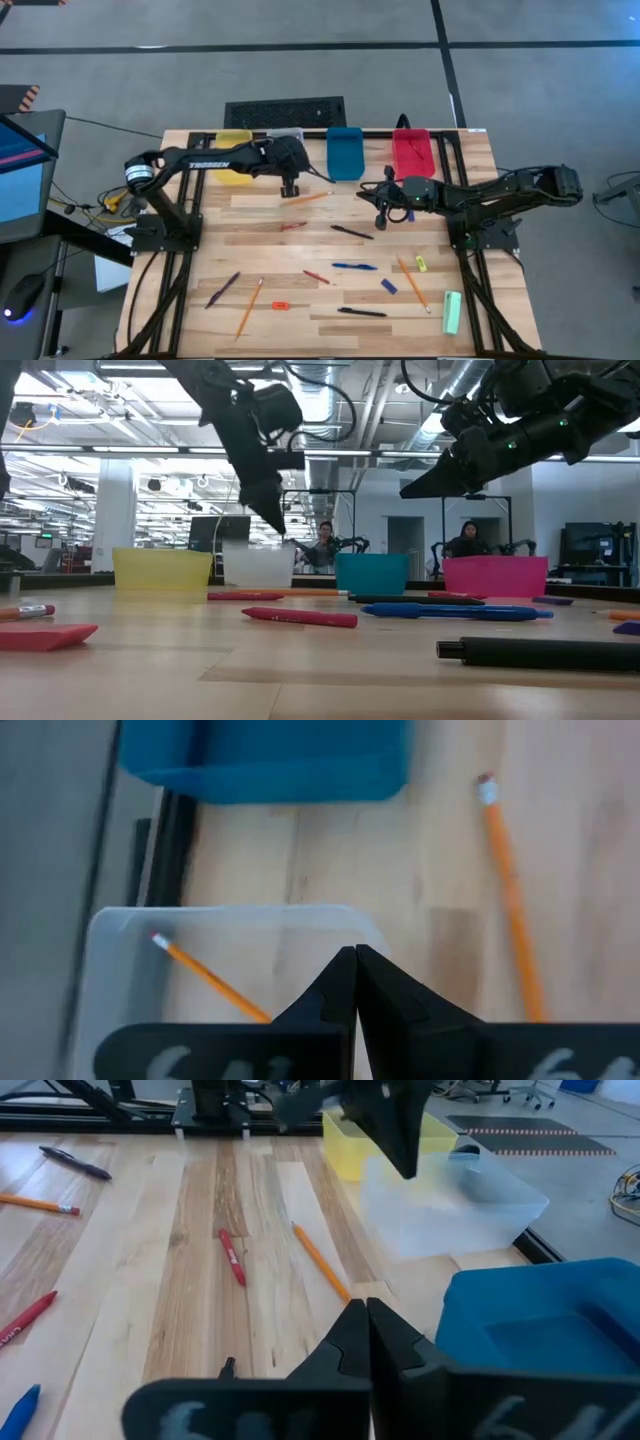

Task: Sort crayons/erasers/pens/pencils in bins
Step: Adjust the transparent bin on the table

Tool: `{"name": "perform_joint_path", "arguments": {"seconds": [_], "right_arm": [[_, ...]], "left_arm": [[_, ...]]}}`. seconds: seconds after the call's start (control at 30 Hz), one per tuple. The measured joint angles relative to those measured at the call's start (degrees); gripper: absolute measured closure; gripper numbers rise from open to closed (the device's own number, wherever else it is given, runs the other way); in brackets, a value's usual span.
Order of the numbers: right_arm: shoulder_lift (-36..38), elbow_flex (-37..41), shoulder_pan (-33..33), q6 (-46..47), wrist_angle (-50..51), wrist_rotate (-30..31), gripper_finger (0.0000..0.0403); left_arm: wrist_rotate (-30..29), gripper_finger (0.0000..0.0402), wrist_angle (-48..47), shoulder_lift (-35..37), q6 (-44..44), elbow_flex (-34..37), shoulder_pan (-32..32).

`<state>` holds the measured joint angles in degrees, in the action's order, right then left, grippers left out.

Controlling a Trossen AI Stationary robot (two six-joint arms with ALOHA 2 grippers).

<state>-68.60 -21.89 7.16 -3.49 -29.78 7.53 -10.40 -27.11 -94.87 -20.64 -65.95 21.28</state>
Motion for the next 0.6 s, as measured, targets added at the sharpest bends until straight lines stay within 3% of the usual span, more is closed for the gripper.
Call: {"name": "perform_joint_path", "arguments": {"seconds": [0.47, 0.6], "right_arm": [[0.0, 0.0, 0.0, 0.4, 0.6, 0.0, 0.0400], [0.0, 0.0, 0.0, 0.4, 0.6, 0.0, 0.0400]], "left_arm": [[4.1, 0.0401, 0.4, 5.2, 3.3, 11.1, 0.1], [1.9, 0.0401, -0.9, 4.8, 3.3, 13.4, 0.1]]}}
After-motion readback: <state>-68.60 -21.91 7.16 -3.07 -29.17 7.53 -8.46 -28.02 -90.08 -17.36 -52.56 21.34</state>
